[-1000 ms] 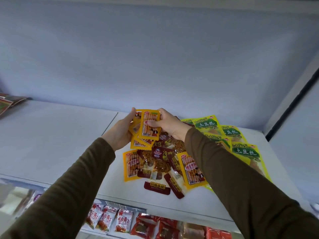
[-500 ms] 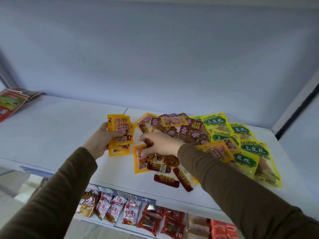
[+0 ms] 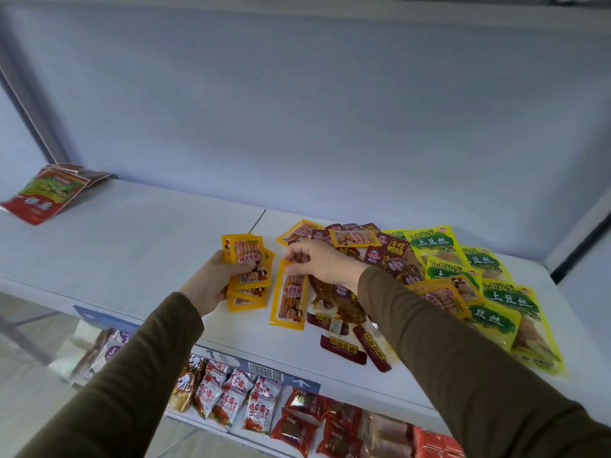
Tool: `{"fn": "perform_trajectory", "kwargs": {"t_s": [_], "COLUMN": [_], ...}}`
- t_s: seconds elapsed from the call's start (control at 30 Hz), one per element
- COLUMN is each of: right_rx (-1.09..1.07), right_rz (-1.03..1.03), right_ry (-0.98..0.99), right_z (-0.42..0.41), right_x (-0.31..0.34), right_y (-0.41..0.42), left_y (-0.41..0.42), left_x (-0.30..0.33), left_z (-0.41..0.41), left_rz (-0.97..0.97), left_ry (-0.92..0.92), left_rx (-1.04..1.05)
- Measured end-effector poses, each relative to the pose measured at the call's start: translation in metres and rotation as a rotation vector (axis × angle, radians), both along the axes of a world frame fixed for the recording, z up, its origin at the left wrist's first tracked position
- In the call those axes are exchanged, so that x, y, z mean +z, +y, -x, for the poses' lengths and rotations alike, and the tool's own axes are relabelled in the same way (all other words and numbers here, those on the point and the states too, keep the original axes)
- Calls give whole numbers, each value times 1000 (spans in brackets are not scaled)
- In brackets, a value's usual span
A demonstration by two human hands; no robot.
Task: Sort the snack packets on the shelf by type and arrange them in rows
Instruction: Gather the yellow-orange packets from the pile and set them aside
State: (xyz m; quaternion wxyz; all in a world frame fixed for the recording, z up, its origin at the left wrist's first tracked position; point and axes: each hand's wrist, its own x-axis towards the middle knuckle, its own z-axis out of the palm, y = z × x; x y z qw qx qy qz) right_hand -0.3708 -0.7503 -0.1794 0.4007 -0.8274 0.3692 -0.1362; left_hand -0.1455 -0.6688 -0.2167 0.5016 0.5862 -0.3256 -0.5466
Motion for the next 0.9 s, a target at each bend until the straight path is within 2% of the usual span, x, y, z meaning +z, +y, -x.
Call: {"fn": "perform_trajectory", "kwargs": {"t_s": [0.1, 0.2, 0.3, 0.47, 0.57, 0.63, 0.7, 0.8, 0.9], "right_rx": [-73, -129, -212, -234, -368, -454, -476, -387, -332], "right_rz": [0, 99, 130, 96, 92, 206, 341, 336, 360], "right_ry": [-165, -170, -209, -278, -301, -174, 140, 593, 737], "right_z": [-14, -25, -31, -34, -16, 8, 34, 59, 64], "right_x": [7, 1, -8, -14, -8, -3, -1, -4, -10], "right_y": [-1, 0, 2, -4, -27, -48, -71, -94, -99], "left_y": [-3, -5, -5, -9, -13, -16, -18, -23, -28], "left_x": [3, 11, 15, 13, 10, 9, 9, 9, 10], "left_z": [12, 22, 24, 26, 24, 22, 21, 22, 27], "left_rz": [5, 11, 31, 6, -12, -8, 1, 14, 31], "left_ry": [38, 135, 113, 88, 117, 125, 131, 144, 152], "left_rx": [-41, -128, -185, -137, -59, -42, -37, -41, -60]}}
